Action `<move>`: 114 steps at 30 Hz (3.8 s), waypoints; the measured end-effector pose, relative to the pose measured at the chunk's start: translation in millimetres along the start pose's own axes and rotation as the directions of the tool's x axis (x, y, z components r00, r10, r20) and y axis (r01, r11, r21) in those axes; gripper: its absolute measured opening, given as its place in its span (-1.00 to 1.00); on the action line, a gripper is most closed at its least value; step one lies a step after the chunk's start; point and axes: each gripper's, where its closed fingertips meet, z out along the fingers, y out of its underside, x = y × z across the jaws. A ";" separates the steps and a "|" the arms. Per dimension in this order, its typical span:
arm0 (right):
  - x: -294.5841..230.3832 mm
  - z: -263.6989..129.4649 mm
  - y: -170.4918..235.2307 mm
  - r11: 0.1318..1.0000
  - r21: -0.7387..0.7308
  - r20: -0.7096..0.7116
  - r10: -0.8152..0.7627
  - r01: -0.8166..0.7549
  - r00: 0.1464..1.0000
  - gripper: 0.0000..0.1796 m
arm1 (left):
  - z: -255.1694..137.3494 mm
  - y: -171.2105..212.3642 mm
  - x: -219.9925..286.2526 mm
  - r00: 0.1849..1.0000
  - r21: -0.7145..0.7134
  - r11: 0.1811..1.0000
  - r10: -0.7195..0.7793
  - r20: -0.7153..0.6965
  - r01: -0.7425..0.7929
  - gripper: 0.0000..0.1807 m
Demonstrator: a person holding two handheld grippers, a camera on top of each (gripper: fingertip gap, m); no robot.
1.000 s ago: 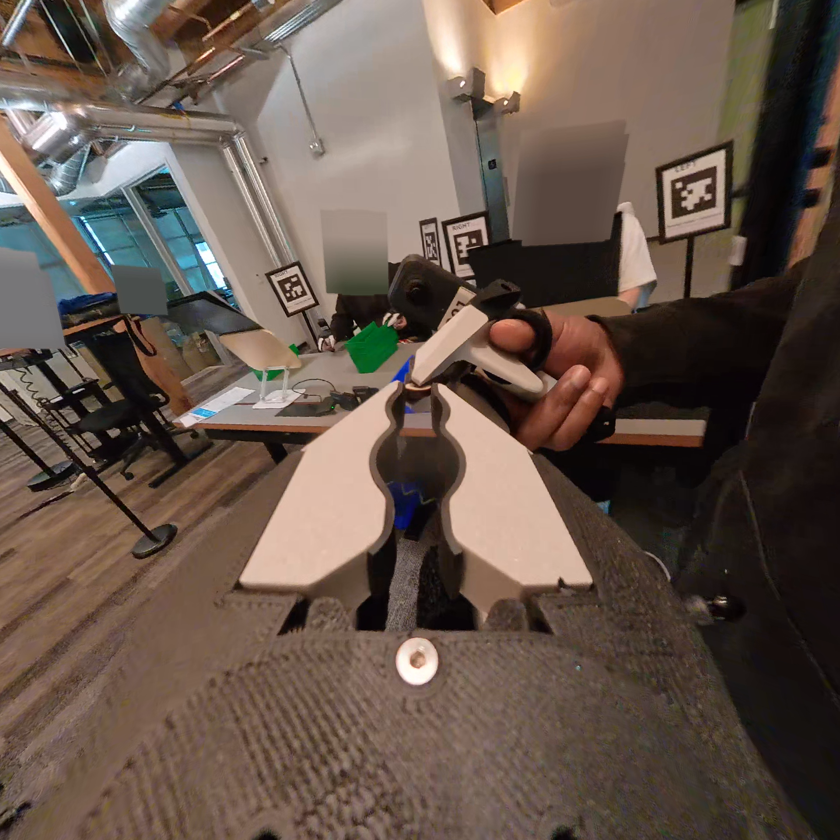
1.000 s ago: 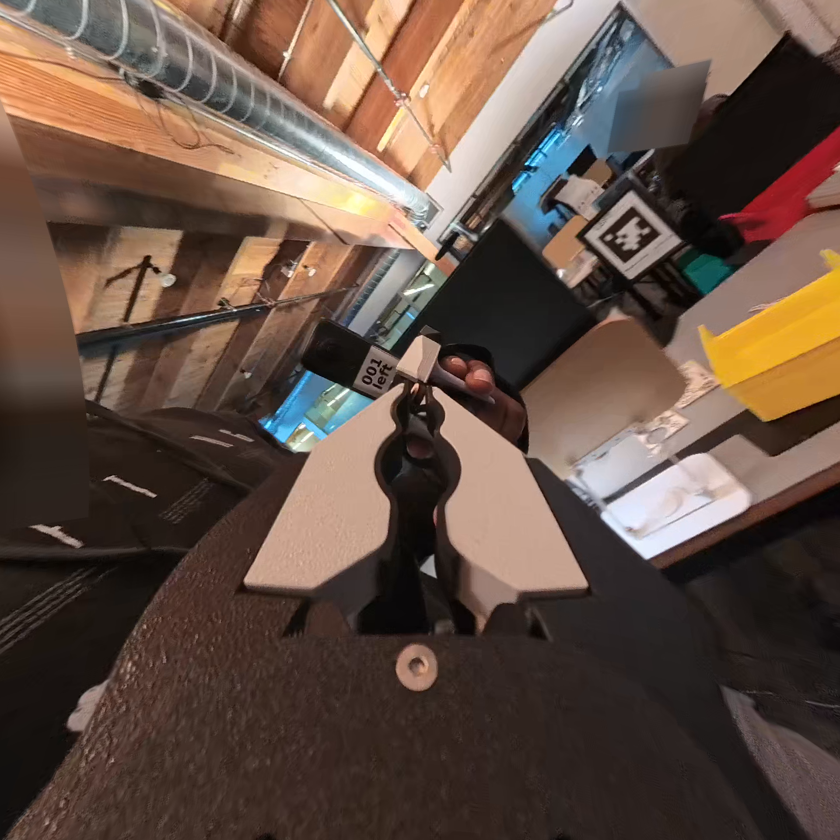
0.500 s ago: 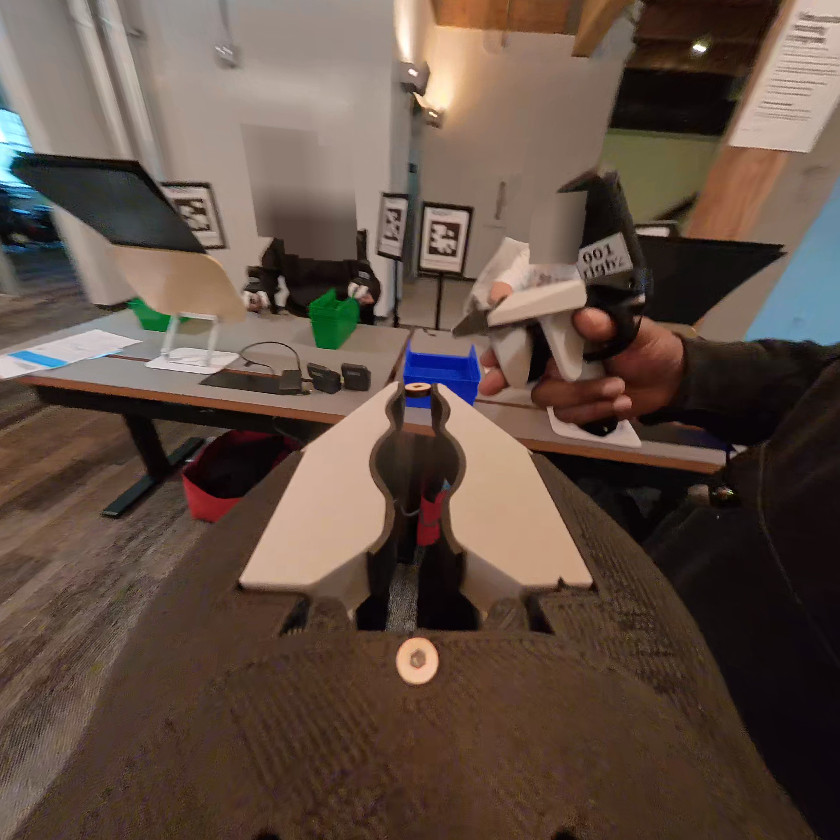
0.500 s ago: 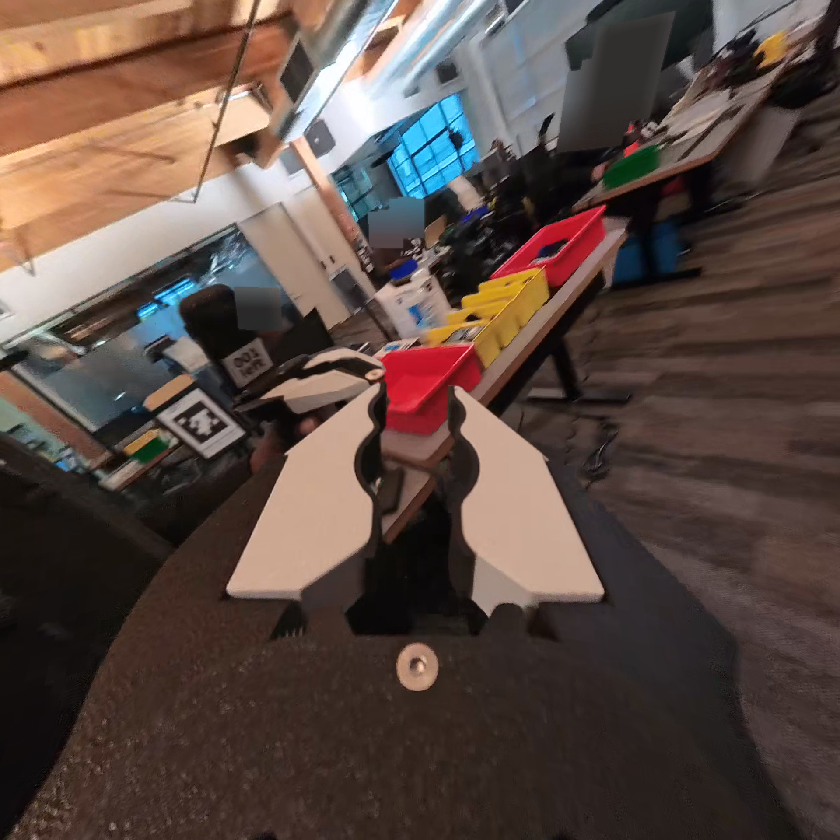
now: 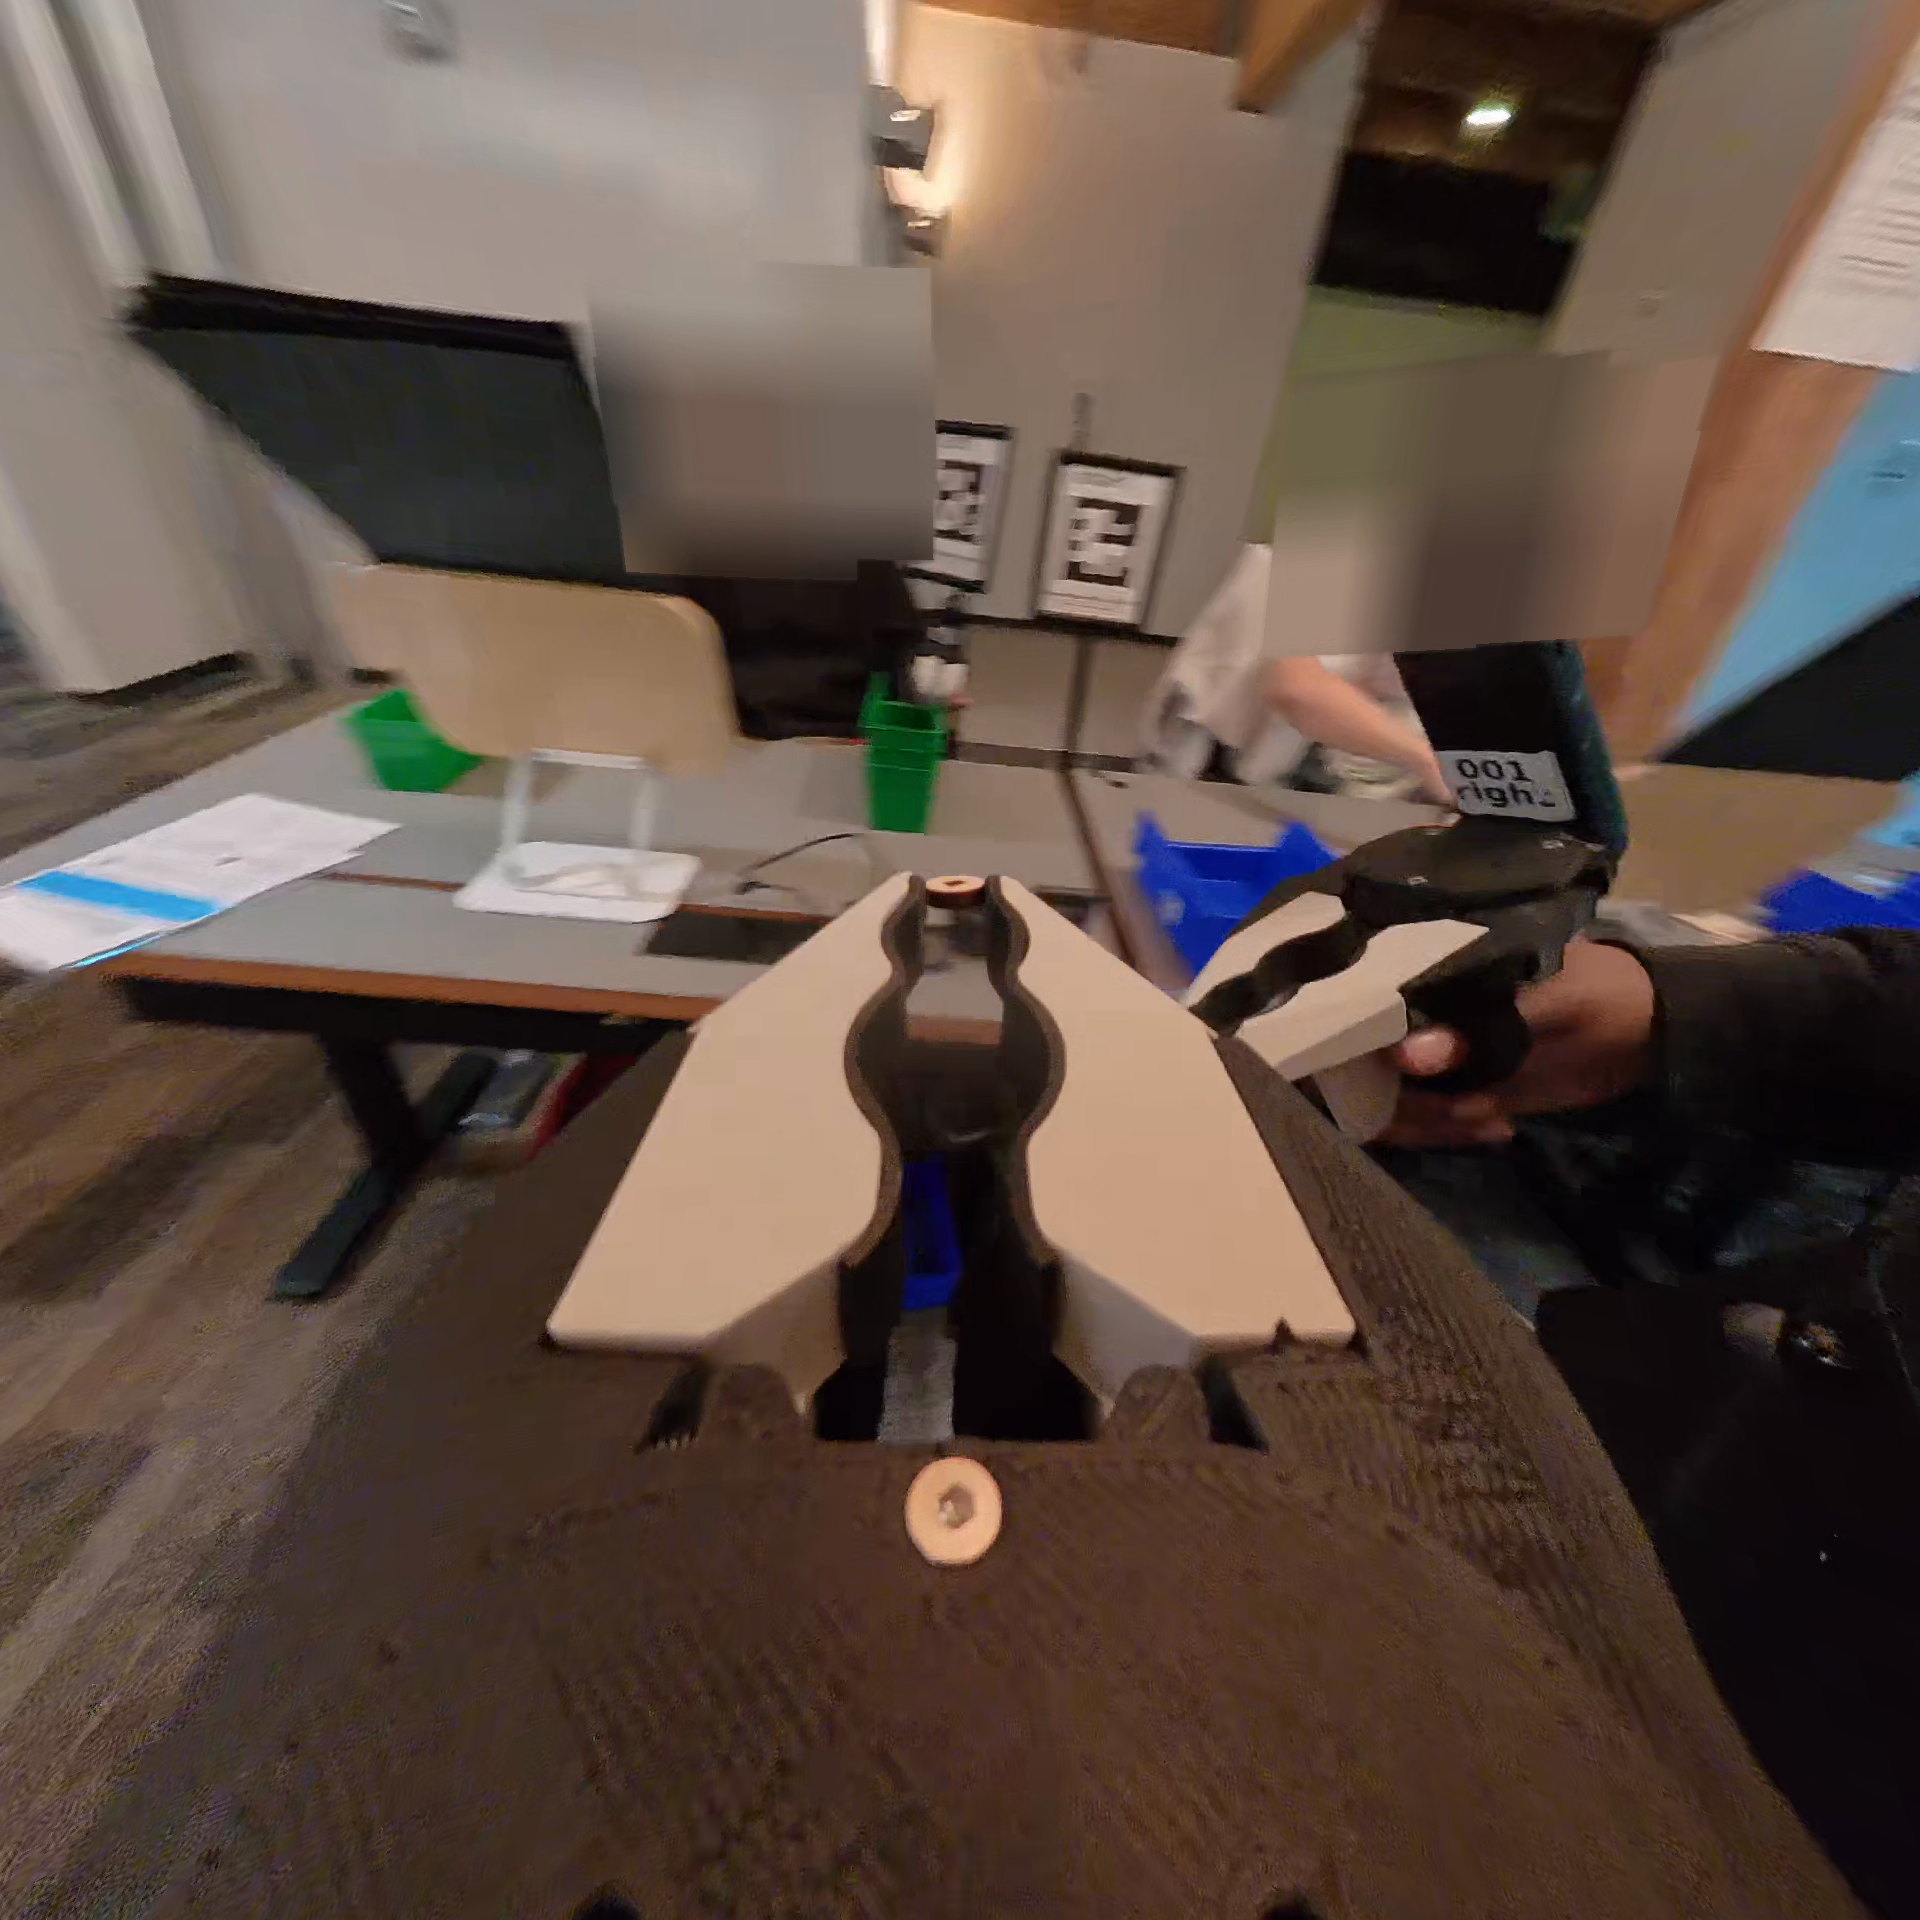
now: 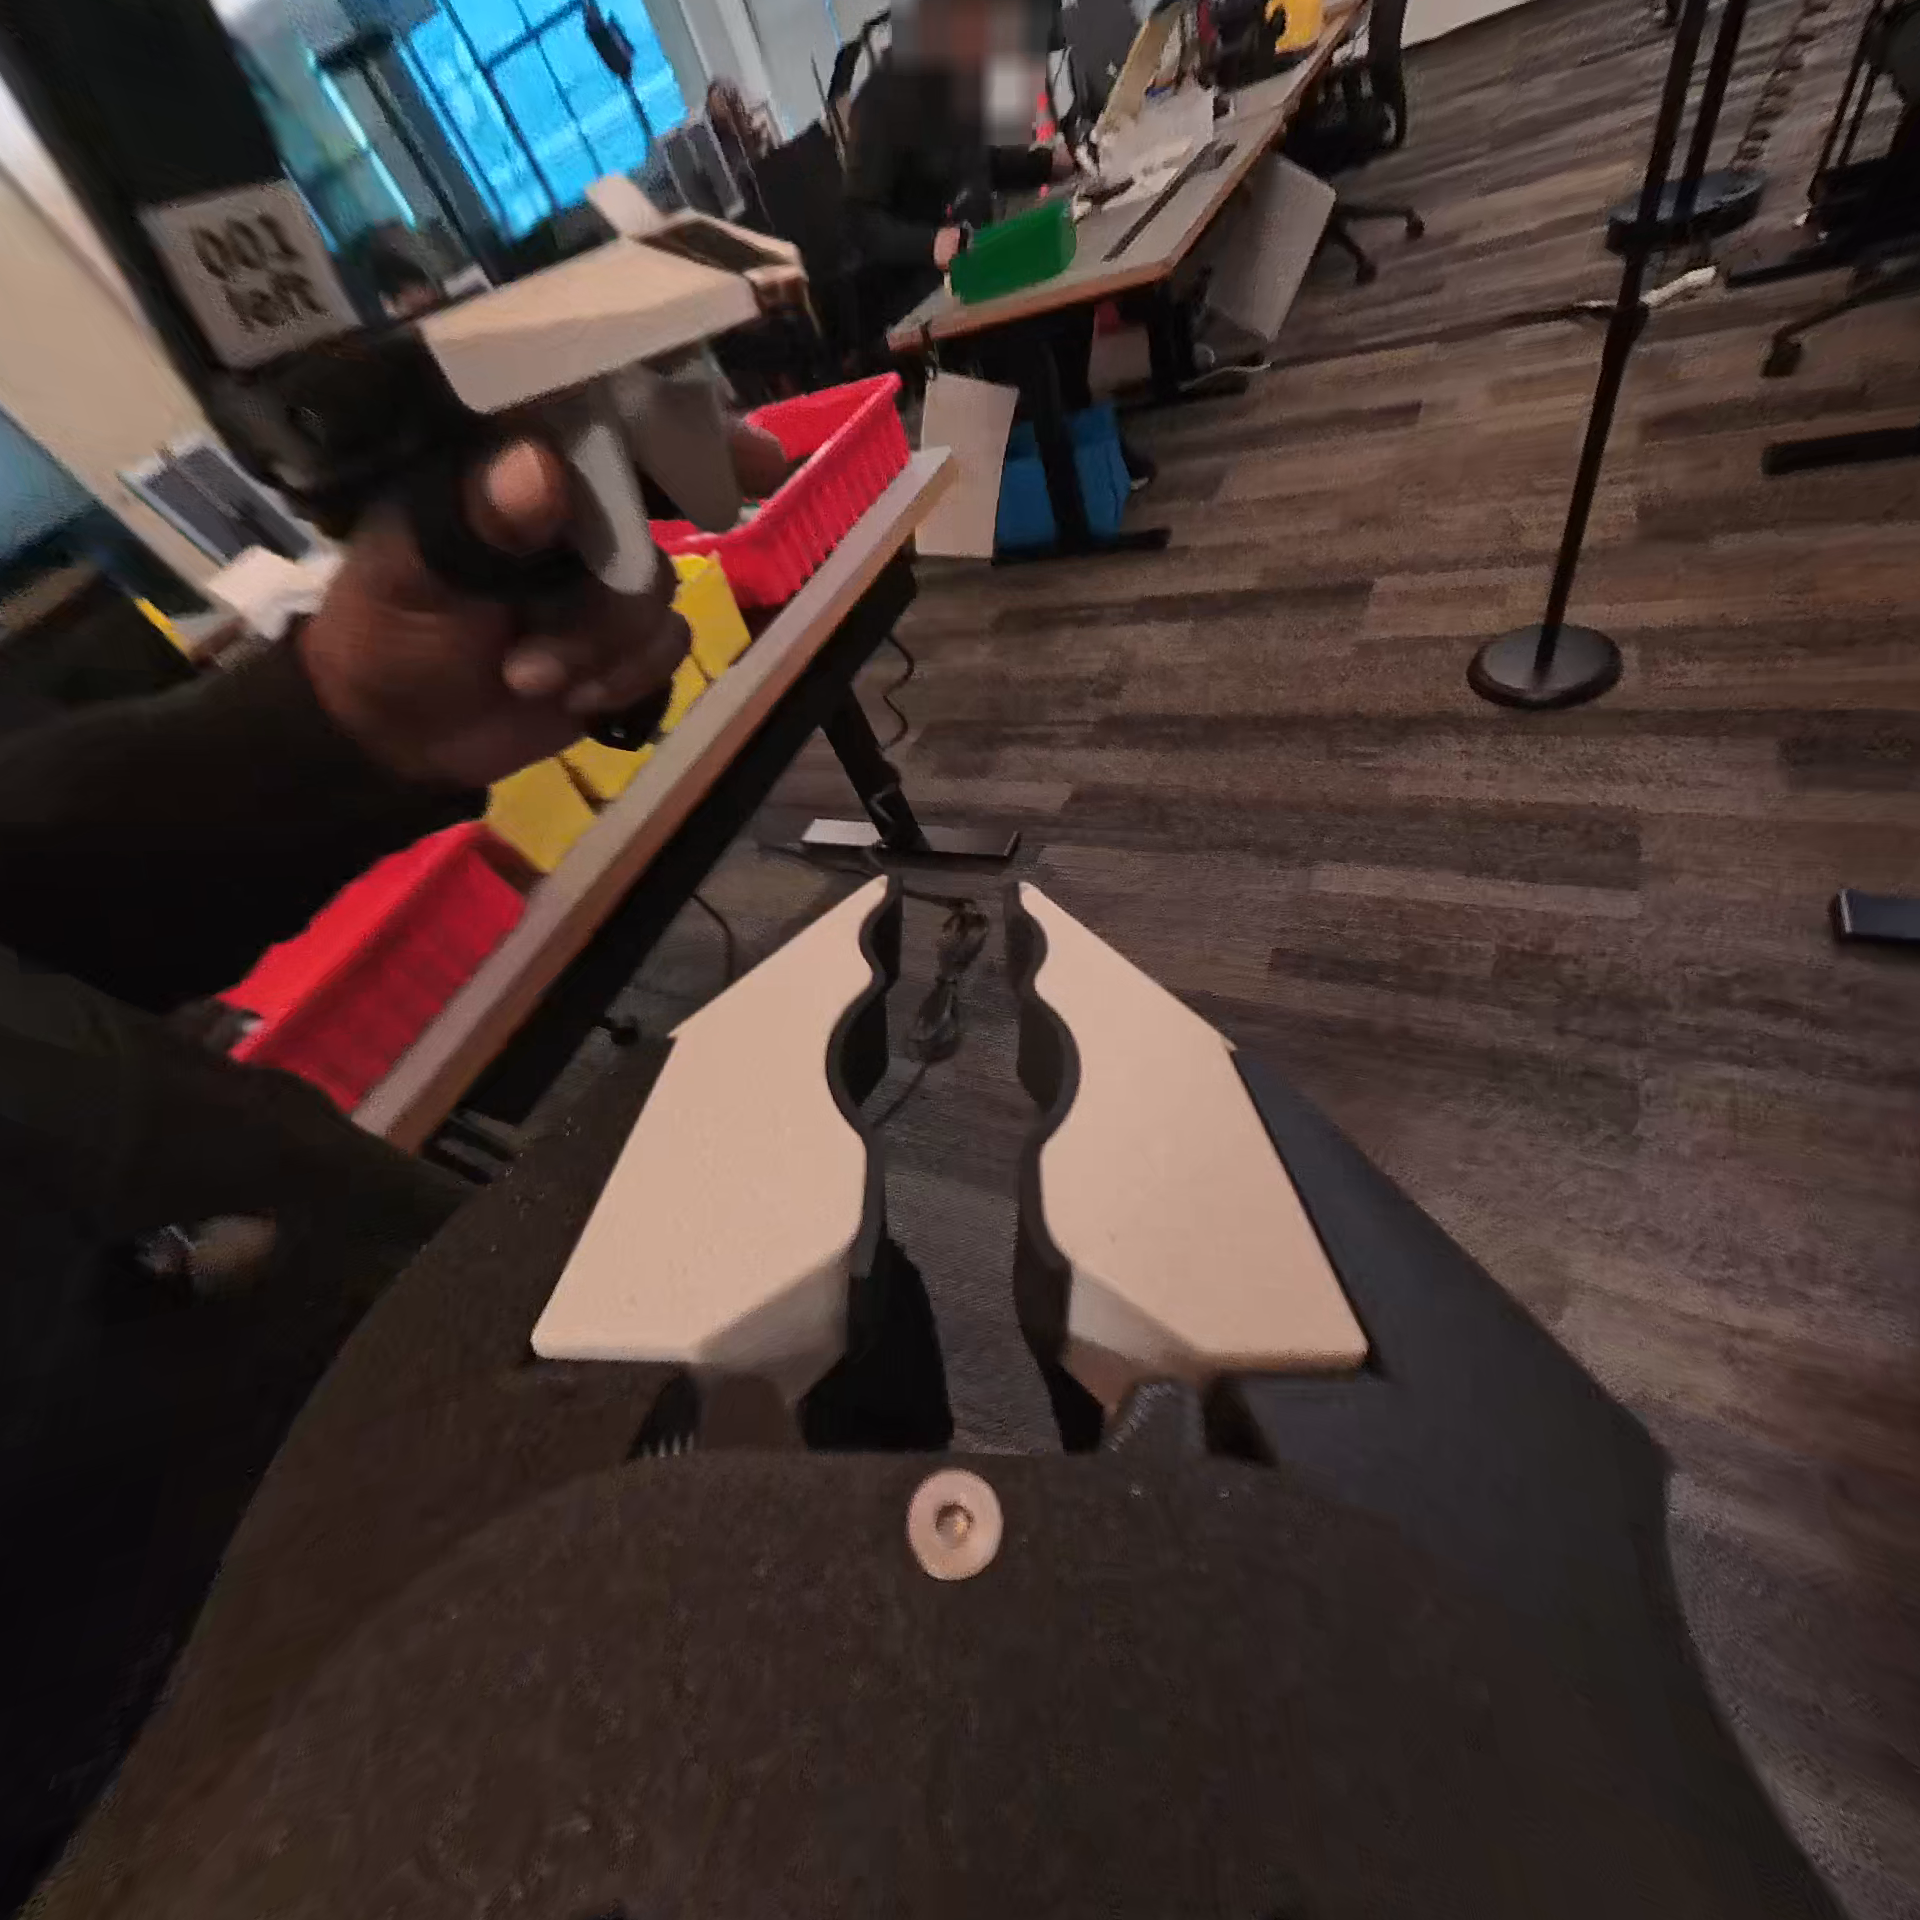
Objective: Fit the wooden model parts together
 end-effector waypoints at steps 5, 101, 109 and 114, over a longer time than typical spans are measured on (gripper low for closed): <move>75.7 165.5 -104.2 0.985 0.027 0.136 -0.173 0.171 0.976 -0.76 | -49.2 -14.6 -169.7 0.975 -0.049 0.998 -0.029 0.221 0.041 -0.90; -1327.0 1329.9 13.4 0.753 0.576 -0.087 0.445 0.320 -0.891 -0.67 | -1709.3 -24.2 -421.0 -0.844 -0.052 0.957 -0.277 -0.458 -0.286 -0.90; -1460.7 1165.9 119.5 0.790 0.542 -0.280 0.492 0.288 -0.824 -0.67 | -1706.7 -25.8 -242.4 -0.675 -0.040 0.970 -0.196 -0.712 -0.239 -0.90; -1534.5 1056.8 159.8 0.817 0.513 -0.445 0.516 0.263 -0.732 -0.67 | -1686.2 -20.6 -149.5 -0.458 -0.048 0.964 -0.168 -0.873 -0.262 -0.89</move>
